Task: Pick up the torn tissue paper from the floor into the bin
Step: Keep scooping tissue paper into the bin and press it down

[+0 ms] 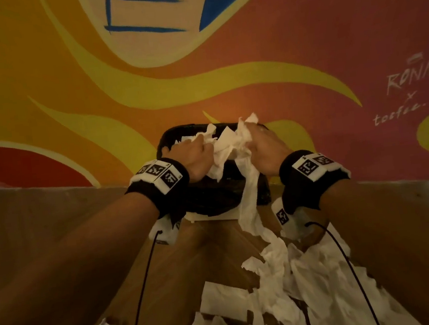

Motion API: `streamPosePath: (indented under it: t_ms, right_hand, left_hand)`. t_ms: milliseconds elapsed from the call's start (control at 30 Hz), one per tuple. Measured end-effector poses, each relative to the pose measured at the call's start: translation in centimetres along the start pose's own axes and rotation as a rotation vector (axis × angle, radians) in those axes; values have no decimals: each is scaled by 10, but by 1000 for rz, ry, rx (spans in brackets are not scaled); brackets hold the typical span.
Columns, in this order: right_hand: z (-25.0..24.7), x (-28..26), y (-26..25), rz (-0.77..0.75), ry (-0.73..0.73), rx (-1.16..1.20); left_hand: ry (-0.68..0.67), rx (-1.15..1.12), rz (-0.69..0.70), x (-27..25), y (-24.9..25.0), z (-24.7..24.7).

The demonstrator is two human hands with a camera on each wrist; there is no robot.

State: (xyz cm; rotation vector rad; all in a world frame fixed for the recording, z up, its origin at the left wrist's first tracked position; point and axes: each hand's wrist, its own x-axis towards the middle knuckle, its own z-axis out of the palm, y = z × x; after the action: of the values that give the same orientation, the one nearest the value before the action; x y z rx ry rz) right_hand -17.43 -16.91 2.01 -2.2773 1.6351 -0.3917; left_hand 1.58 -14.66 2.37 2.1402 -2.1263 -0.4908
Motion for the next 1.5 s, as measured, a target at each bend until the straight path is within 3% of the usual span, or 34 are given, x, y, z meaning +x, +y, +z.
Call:
streamPosePath:
  t_ms: [67, 133, 300, 367, 433, 500, 567, 633, 733, 900, 1000, 1133, 1267, 1400, 1500]
  right_hand:
    - [0, 1, -4, -19, -49, -227]
    - [0, 3, -10, -12, -67, -312]
    - [4, 5, -11, -55, -61, 2]
    - [-5, -2, -13, -99, -141, 132]
    - [-20, -13, -13, -144, -289, 114]
    - [-31, -18, -8, -235, -320, -94]
    - [-34, -16, -1, -250, -256, -171]
    - [-36, -15, 4, -196, -164, -47]
    - [-37, -15, 10, -127, -3, 138]
    - [-17, 1, 13, 35, 338, 231]
    - [1, 19, 8, 108, 385, 185]
    - [9, 28, -6, 46, 168, 49]
    - [-3, 18, -16, 13, -192, 6]
    - [0, 14, -29, 67, -394, -214]
    - [8, 19, -30, 70, -457, -284]
  left_hand:
    - [4, 26, 7, -1, -3, -3]
    - [68, -14, 10, 0, -7, -4]
    - [252, -21, 83, 1, -13, -8]
    - [338, -9, 177, -7, -9, -10]
    - [279, -104, 254, -18, -3, -11]
    - [140, -209, 292, -28, 1, -12]
    - [76, -177, 340, -28, 0, -14]
    - [94, -129, 353, -20, -5, -15]
    - [185, -187, 301, -10, -13, -13]
    - [415, -137, 237, 2, -16, -9]
    - [464, -67, 202, 8, -12, -4]
    - [367, -216, 259, 3, -2, 1]
    - [108, -111, 298, -5, 2, -1]
    - [-102, -17, 168, 0, 7, 1]
    - [-147, -6, 111, 2, 15, -1]
